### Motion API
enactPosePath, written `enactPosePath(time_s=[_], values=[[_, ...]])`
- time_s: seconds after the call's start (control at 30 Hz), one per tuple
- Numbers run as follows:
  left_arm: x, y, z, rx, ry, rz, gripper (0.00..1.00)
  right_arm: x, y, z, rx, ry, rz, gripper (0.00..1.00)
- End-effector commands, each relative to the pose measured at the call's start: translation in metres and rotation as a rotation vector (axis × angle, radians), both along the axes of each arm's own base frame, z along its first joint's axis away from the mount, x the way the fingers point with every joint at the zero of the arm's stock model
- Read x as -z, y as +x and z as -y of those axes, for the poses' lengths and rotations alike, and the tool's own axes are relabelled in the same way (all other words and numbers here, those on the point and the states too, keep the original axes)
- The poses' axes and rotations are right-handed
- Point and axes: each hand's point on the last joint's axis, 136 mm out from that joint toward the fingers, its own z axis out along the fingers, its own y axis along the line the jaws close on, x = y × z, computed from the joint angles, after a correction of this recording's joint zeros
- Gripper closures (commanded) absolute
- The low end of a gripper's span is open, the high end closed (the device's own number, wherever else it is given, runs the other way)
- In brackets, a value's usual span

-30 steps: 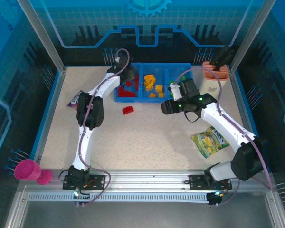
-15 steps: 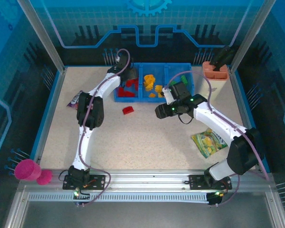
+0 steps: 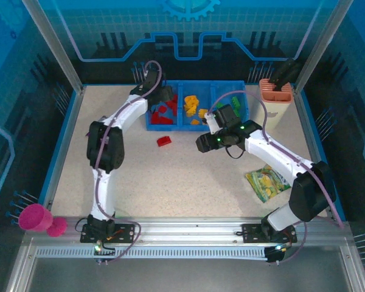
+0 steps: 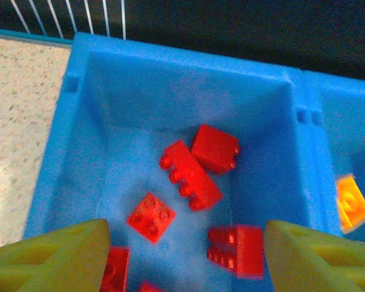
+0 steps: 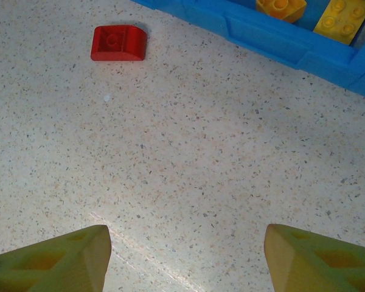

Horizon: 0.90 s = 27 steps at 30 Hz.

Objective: Sort the legos into containers by color
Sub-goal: Place the lego in the container, then pick up the lego from the center of the table.

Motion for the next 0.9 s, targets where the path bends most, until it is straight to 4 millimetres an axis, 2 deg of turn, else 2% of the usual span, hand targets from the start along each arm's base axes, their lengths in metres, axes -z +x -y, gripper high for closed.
enactPosePath(time_s=[0.0,0.1,0.17,0.27,0.33,0.4,0.53,0.87], values=[[-0.049,-0.033,0.010,0.178,0.024,0.080,0.30,-0.012,0.001,-0.007,-0.020,0.006,0.035,0.32],[-0.044,-0.076,0.009,0.322,0.099,0.047,0.29,-0.019,0.001,-0.007,-0.035,0.010,0.076,0.32],[-0.034,-0.113,0.007,0.420,0.138,0.021,0.27,-0.024,0.001,-0.007,-0.051,0.013,0.098,0.32],[-0.019,-0.158,-0.002,0.465,0.157,0.001,0.21,-0.030,0.003,-0.006,-0.061,0.000,0.121,0.31],[-0.006,-0.182,-0.001,0.508,0.123,-0.023,0.21,-0.031,0.005,-0.007,-0.072,-0.005,0.131,0.31],[0.010,-0.198,-0.001,0.530,0.110,-0.055,0.21,-0.030,0.007,-0.008,-0.081,-0.013,0.135,0.31],[0.034,-0.212,0.002,0.571,0.096,-0.087,0.21,-0.029,0.012,-0.010,-0.081,-0.031,0.118,0.31],[0.073,-0.185,0.010,0.598,0.112,-0.216,0.21,-0.030,0.014,-0.010,-0.048,-0.029,0.108,0.30]])
